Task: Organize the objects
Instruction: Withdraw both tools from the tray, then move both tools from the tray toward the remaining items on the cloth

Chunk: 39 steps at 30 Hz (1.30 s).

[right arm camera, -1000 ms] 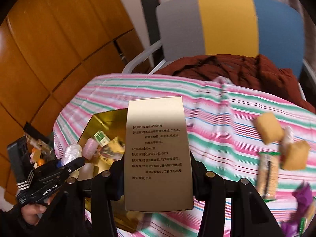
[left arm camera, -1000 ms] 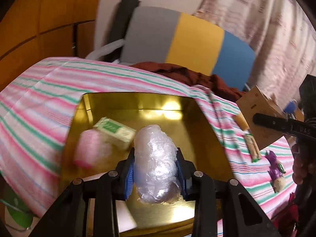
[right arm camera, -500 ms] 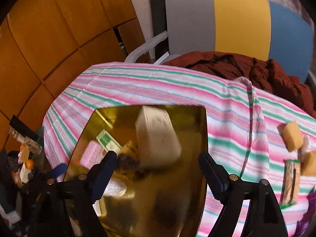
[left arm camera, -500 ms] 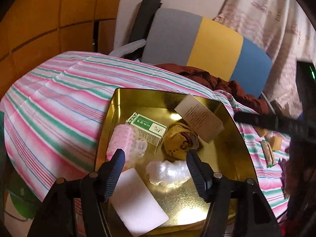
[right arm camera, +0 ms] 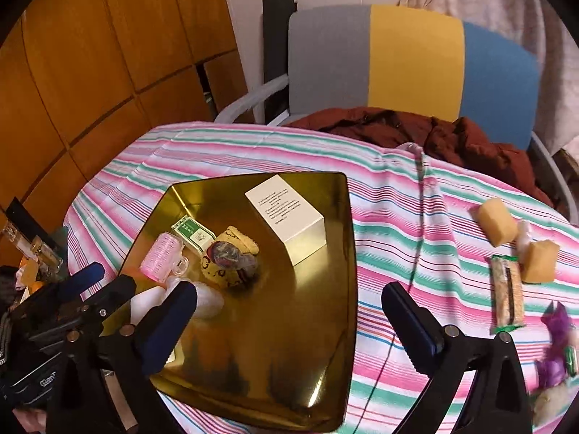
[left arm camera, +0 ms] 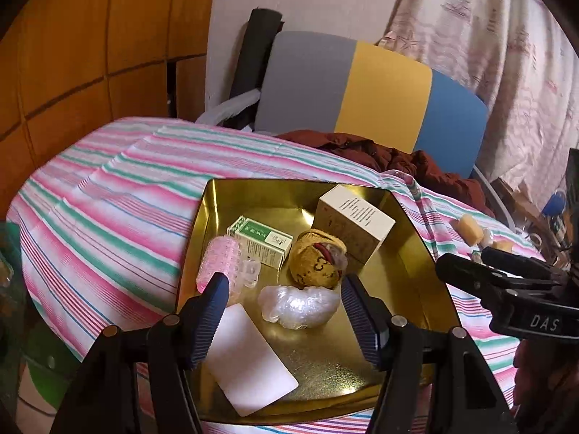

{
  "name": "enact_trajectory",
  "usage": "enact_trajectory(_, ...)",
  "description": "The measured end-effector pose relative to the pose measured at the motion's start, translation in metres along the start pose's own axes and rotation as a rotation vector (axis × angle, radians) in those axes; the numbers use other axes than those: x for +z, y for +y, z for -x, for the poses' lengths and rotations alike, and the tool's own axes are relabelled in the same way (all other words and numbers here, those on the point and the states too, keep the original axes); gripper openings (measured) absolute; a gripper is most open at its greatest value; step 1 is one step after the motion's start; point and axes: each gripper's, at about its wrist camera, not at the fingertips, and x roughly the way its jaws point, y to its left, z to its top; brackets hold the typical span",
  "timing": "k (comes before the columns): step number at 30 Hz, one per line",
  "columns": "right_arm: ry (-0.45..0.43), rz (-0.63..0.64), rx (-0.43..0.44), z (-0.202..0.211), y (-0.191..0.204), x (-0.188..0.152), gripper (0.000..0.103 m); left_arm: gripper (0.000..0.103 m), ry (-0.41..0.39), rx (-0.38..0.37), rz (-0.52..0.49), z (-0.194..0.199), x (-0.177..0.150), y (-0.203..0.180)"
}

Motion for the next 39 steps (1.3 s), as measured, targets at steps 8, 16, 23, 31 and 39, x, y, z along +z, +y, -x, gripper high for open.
enact_trajectory(8,-0.058,0.028,-0.059,0.023,0.000,-0.019,0.103,0.066,-0.020,0.011,-0.066,0.013,-0.005,-0.013)
enact_trajectory(16,-0.091,0.021,-0.117,0.036,-0.009,-0.029,0.103,0.066,-0.028,-0.010,-0.127,0.020,-0.009,-0.030)
enact_trajectory(23,-0.088,-0.018,-0.163,0.038,-0.029,-0.035,0.103,0.066,-0.013,-0.028,-0.168,0.018,-0.014,-0.041)
enact_trajectory(31,-0.070,-0.062,-0.207,0.038,-0.053,-0.043,0.103,0.065,0.007,-0.059,-0.144,0.012,-0.017,-0.039)
enact_trajectory(39,-0.051,-0.131,-0.213,0.043,-0.084,-0.052,0.103,0.066,-0.007,-0.113,-0.201,0.016,-0.018,-0.060)
